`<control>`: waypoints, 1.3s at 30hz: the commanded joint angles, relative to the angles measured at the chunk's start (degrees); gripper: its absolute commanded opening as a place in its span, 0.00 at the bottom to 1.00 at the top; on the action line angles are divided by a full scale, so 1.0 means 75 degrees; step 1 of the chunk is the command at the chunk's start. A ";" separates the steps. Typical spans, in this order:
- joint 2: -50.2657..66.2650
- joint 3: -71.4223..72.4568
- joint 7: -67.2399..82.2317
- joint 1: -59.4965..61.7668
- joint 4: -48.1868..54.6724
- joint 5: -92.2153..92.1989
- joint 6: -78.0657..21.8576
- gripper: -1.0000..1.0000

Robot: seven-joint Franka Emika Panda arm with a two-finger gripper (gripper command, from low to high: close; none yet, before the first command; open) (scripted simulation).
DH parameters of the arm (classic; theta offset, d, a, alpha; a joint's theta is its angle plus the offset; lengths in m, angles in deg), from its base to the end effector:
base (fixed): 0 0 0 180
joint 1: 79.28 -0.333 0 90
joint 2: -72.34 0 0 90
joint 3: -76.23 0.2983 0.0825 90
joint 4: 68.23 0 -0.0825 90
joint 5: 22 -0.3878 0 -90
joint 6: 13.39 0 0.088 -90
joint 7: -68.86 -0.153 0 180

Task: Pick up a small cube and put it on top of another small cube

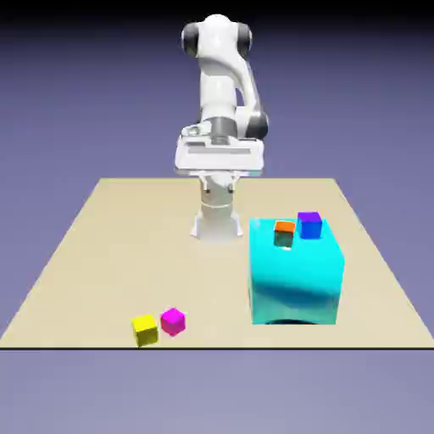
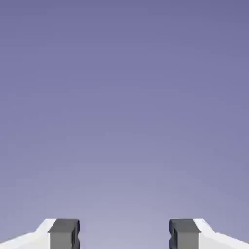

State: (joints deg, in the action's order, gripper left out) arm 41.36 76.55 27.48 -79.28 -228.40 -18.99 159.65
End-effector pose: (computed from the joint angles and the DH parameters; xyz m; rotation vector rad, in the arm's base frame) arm 0.4393 0.0059 0.4006 -2.5620 0.8871 -1.0342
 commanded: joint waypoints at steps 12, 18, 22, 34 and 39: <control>0.2232 0.0418 0.1438 0.0920 0.1110 0.3987 -0.1286 0.50; 0.3348 0.0628 0.2158 0.1381 0.1664 0.5981 -0.1929 0.50; 0.4092 0.0767 0.2637 0.1687 0.2034 0.7310 -0.2358 0.50; 0.6324 0.1186 0.4075 0.2608 0.3144 1.1296 -0.3643 0.50; 0.7050 0.1322 0.4543 0.2907 0.3505 1.2593 -0.4062 0.50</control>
State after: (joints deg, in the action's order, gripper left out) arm 94.24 86.46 61.56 -57.48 -202.11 75.46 129.19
